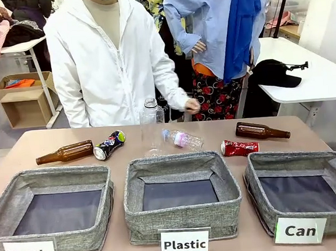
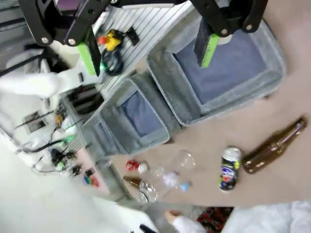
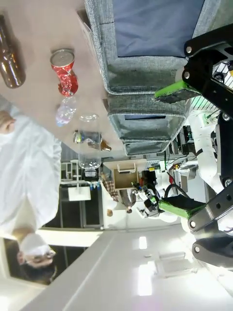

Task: Sort the can waste into the basket.
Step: Pick up the can waste from the table and place it in the right Fabric basket.

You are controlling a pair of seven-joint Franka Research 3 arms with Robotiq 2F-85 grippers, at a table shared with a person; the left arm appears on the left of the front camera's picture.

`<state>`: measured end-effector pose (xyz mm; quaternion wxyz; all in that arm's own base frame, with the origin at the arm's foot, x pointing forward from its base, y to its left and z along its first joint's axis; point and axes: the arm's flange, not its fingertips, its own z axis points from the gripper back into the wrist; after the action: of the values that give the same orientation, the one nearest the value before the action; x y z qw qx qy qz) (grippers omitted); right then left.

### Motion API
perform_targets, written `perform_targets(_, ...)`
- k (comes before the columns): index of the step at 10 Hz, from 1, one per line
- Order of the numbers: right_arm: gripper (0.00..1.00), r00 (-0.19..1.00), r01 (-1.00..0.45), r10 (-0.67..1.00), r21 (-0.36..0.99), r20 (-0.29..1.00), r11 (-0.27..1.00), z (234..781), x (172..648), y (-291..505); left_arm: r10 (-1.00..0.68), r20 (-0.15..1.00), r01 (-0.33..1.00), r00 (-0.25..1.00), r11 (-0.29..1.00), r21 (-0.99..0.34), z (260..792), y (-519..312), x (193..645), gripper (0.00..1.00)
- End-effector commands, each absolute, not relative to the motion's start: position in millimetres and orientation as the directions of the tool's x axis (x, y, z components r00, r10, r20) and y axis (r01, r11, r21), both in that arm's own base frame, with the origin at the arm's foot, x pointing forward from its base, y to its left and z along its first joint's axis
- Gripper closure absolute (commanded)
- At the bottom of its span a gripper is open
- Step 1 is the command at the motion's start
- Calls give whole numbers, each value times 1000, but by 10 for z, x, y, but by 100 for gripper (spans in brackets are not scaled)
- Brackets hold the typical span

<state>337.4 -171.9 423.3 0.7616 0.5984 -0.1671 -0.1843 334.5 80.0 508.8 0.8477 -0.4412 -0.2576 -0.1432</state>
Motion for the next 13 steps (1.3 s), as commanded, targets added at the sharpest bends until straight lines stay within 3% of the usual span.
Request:
perform_targets(1,0,880,52,-471,973,61,223,4235,3378,-1729,-143,557,492,818,676,-548,5072,323,3768,0)
perform_targets(3,0,880,52,-471,973,61,223,4235,3378,-1729,-337,554,554,761,782,-286,4953,-298,4213,0)
perform_targets(5,0,880,52,-471,973,61,223,4235,3378,-1729,-514,526,624,678,781,-41,4781,-582,4504,0)
perform_targets(6,0,880,52,-471,973,61,223,4235,3378,-1729,-478,579,616,661,786,-55,4742,-658,4557,0)
perform_targets(7,0,880,52,-471,973,61,223,4235,3378,-1729,-471,565,638,677,758,-133,4860,-709,4333,0)
perform_targets(9,0,880,52,-471,973,61,223,4235,3378,-1729,-471,565,638,677,758,-133,4860,-709,4333,0)
perform_targets(13,0,880,52,-471,973,61,223,4235,3378,-1729,-597,585,747,550,664,-24,4666,-1031,5018,0)
